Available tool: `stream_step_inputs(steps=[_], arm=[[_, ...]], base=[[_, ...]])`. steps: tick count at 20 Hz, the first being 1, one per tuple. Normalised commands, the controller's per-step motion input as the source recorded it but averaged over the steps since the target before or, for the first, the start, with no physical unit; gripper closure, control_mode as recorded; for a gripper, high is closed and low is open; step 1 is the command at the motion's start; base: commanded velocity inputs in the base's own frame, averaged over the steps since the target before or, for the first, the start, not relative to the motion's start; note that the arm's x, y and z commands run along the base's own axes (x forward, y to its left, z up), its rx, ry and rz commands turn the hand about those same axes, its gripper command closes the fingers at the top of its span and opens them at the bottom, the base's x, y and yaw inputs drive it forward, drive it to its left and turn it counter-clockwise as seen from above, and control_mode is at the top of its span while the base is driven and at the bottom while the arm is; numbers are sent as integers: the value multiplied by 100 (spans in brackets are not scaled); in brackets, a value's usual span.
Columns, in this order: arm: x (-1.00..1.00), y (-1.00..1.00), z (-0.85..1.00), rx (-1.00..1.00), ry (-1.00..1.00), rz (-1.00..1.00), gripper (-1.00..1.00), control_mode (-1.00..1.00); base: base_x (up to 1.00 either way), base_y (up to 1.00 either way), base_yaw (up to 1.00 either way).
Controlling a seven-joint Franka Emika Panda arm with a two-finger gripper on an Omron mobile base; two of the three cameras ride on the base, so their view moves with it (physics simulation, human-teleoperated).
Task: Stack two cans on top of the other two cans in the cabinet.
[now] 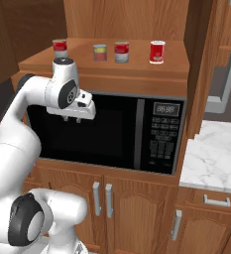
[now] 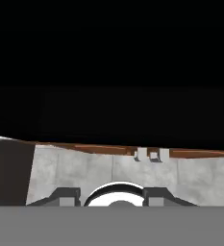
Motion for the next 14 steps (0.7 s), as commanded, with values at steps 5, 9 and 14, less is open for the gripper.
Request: stream_step_inputs(steps=[5,9,14], arm=[[-16,0,0,0,-8,0,-100,-100],[-25,2,4,0,-40,0,-100,-100],[-12,4,27,-8,-46,0,-100,-100]], base=[[0,0,0],[0,0,0],[0,0,0]])
